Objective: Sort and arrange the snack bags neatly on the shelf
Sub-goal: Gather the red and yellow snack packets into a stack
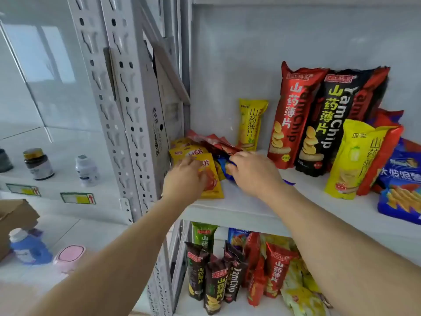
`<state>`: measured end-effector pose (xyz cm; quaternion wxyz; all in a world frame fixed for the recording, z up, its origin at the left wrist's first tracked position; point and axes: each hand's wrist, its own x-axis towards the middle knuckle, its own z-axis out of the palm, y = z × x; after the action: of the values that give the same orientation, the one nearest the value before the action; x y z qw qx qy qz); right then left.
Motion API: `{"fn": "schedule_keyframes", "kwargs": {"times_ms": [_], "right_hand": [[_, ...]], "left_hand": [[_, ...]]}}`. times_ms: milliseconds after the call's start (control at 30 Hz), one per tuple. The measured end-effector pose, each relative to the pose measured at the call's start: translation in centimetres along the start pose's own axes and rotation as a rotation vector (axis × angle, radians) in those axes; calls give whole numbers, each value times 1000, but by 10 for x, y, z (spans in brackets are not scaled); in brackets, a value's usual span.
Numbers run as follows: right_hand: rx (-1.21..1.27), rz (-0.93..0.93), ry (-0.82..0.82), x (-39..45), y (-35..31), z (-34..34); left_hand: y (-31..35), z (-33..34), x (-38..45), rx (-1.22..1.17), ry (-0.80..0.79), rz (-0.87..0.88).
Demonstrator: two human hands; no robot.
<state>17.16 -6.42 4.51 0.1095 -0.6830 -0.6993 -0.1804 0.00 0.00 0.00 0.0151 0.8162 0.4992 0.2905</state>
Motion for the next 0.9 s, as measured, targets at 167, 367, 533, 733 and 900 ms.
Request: {"fn": "schedule_keyframes", "kwargs": {"times_ms": [167,367,533,733,900], "right_hand": [[49,23,-11,49,13,27],[185,103,22,83,37,60],[567,320,-59,94,46,91],[732,334,-129,104,47,86],[757,258,-185,108,41,86]], "left_hand": [[-18,30,34,-275,-18,-334],[-32,56,70,-756,55,-701],[-35,63,79,-871,53,-817],[-39,64,84,-1019,103,-860],[-40,56,89,-1236,118,-934]]}}
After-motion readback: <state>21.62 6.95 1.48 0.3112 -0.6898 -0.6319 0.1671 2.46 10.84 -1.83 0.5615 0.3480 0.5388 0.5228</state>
